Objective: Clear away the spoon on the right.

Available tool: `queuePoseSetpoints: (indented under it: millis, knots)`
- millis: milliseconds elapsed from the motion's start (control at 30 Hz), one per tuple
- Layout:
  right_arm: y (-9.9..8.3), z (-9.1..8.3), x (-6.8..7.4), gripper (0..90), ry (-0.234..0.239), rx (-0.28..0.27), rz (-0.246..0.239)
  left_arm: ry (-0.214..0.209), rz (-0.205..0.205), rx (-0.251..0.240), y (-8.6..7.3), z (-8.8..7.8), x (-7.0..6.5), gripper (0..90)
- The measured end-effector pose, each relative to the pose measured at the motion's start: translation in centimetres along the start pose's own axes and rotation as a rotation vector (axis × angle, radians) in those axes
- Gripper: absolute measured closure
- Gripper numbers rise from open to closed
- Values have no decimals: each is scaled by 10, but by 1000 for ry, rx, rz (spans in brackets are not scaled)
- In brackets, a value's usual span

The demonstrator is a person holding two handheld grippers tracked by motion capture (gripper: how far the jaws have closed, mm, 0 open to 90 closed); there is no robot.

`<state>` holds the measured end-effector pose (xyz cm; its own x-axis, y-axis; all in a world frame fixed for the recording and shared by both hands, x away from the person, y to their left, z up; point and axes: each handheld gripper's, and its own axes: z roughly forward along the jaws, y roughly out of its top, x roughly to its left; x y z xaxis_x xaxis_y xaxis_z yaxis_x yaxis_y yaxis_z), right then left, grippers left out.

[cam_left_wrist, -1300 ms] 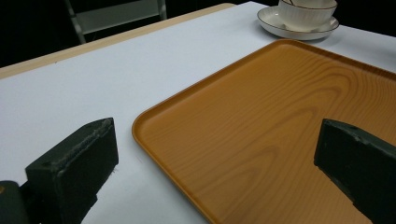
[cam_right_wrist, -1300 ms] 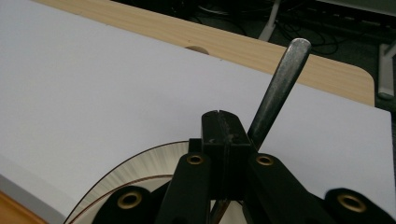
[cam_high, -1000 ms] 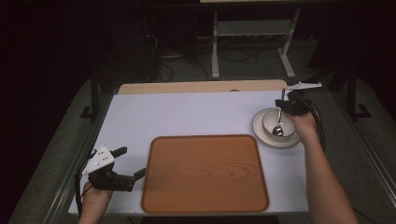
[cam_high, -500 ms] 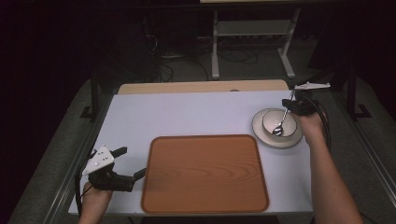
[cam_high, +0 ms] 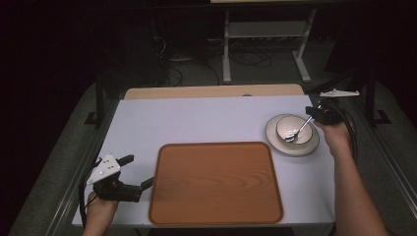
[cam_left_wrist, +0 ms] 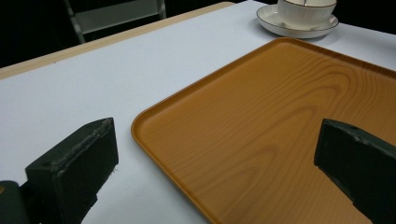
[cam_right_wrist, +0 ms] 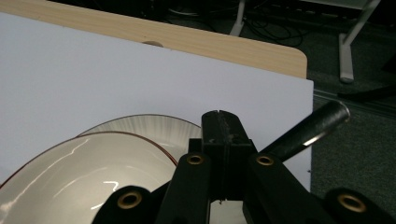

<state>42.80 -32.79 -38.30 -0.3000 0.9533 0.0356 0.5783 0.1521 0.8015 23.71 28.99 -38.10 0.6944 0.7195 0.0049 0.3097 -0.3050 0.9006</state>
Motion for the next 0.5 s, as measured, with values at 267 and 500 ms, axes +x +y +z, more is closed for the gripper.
queuePoseSetpoints:
  millis: [267,500]
  knots:
    - [-8,-11,-3,900,1,-8,-5,-1,5,5,0,0,0,0]
    - [-12,-19,-3,900,0,-6,-14,-1,3,1,0,0,0,0]
